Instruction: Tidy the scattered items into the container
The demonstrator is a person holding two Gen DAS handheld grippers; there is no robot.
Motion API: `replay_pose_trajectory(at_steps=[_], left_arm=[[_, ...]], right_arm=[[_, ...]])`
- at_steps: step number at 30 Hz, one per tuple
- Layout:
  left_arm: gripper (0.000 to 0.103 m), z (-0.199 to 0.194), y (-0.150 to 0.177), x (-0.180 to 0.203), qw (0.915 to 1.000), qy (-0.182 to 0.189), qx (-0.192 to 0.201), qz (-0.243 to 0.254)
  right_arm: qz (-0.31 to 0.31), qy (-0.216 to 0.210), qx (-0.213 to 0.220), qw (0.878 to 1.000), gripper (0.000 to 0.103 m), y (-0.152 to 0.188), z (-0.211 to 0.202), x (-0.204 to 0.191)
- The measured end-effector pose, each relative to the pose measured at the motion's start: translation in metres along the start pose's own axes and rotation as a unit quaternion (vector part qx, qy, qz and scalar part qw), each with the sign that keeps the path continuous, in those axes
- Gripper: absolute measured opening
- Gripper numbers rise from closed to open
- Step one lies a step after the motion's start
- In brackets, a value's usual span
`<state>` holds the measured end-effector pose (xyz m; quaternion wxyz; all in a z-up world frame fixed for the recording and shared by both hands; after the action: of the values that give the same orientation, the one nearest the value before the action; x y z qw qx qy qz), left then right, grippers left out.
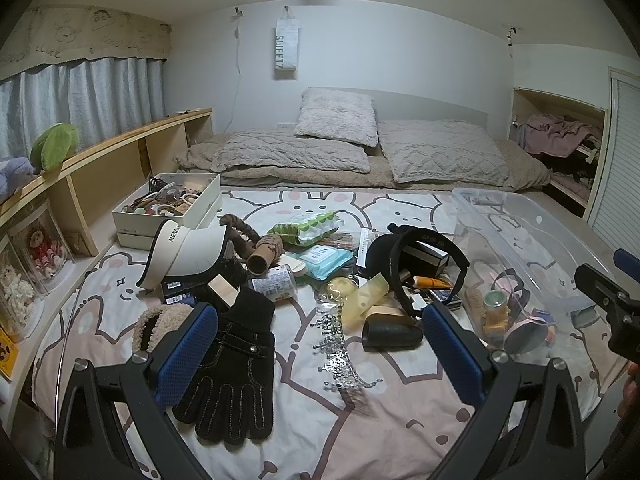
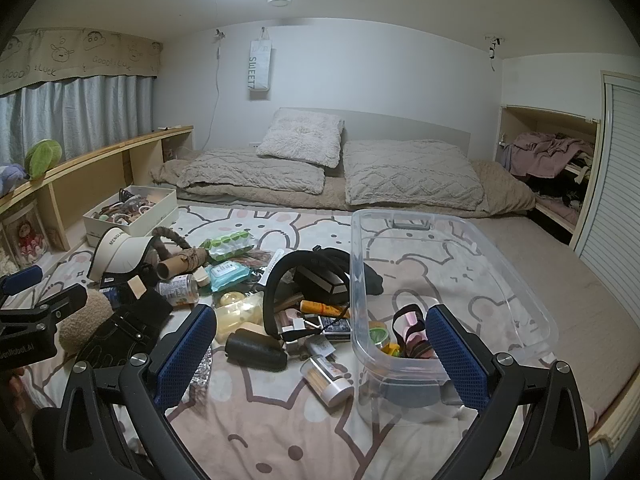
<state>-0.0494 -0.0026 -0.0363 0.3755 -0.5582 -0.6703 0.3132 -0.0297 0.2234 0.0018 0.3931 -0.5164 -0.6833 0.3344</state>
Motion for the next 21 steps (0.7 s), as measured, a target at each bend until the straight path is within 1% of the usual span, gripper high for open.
replay_pose_trajectory(at_steps=[10,14,21], left_arm=[[0.103,0.000,0.000,0.000,1.0000,0.000,0.000,0.000],[0.103,-0.001,0.000,0.004,1.0000,-0.003,0.006,0.001],[0.103,-0.006,-0.023,0.002,0.9995,-0.005,0.032,0.004]], right_arm=[[0.000,0.000,0.000,1.000,0.103,-0.001,-0.002,0.001],[-0.001,0.000,0.002,1.000,0.103,-0.001,-0.002,0.002],[0.006,-0.004,0.021,1.000,0.103,-0.019,0.003,0.006]])
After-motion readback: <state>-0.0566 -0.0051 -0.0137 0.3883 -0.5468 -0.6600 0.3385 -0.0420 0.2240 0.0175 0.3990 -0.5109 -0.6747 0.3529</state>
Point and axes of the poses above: each gripper's, at about its wrist camera, not at the fingertips, and z roughly the way its jaws point, x to its right, y to its underside, the point moved 6 cm from there along z, roughly the way its jaws point, and after that the axes turned 10 degrees about -z, right-handed, at the moved point
